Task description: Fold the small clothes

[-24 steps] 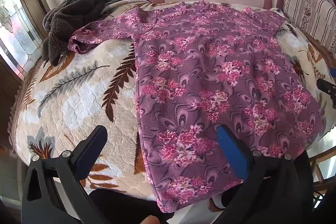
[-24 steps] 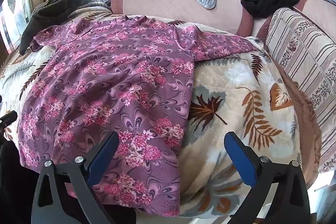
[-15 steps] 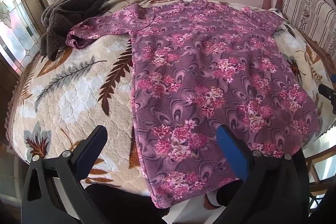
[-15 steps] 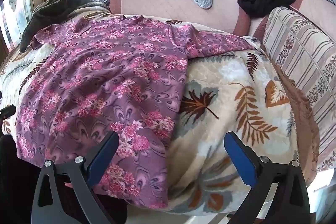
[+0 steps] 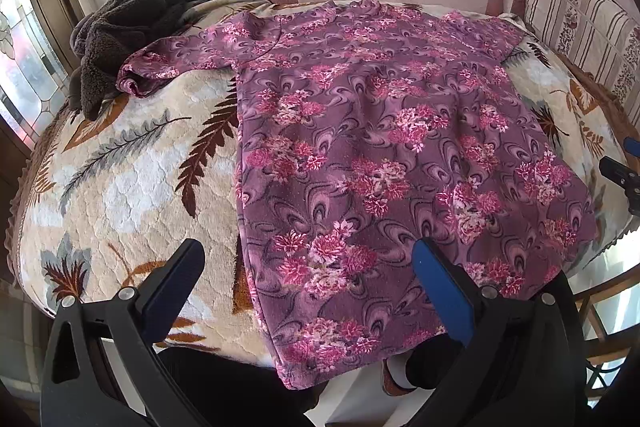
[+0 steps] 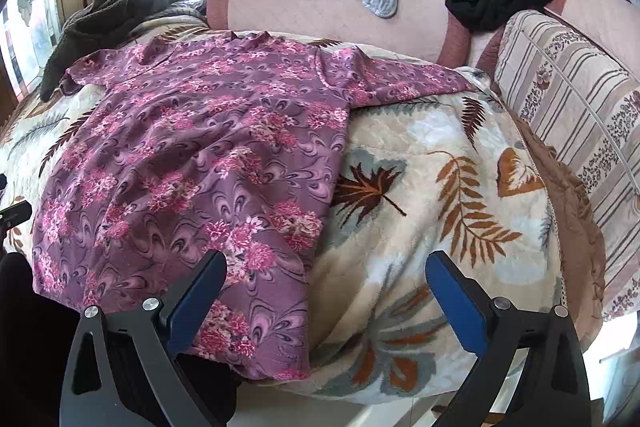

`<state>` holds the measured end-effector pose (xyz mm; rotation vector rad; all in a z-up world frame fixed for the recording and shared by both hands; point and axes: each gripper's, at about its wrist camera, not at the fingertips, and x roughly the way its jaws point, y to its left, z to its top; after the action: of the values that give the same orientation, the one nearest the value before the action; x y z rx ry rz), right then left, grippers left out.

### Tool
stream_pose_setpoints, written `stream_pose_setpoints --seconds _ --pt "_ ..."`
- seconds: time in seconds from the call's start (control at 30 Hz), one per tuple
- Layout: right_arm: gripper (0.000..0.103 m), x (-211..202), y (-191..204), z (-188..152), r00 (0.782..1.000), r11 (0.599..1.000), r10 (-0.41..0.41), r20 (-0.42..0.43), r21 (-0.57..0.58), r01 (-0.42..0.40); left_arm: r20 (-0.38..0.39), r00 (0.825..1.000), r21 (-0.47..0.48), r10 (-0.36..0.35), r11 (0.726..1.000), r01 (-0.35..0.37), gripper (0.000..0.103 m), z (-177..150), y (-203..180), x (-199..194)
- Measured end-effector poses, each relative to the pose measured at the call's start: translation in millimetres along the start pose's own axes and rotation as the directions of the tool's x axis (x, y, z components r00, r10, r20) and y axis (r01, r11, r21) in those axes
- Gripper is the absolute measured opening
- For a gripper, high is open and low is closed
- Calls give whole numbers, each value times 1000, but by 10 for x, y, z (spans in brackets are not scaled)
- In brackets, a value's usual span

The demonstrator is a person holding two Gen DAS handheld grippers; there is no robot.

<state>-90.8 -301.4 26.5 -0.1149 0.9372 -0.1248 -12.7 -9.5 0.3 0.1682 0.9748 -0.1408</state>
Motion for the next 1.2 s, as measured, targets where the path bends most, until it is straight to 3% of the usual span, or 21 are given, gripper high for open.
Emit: stream_pose_setpoints --seconds 0.47,0.77,1.0,1.2 --pt "99 -9 39 8 1000 999 21 1 -43 -21 -5 1000 2 -12 1000 12 103 -7 15 25" --pt "99 -117 52 -36 999 974 -15 46 -227 25 -17 1000 1 -8 1000 8 103 -1 15 58" --pt "99 -11 -7 -131 998 997 36 51 -68 -32 -23 1000 13 -4 1000 5 103 -19 -25 72" --pt "99 -13 -3 -114 997 998 57 53 -42 -55 -27 1000 7 -9 1000 9 103 -19 -23 84"
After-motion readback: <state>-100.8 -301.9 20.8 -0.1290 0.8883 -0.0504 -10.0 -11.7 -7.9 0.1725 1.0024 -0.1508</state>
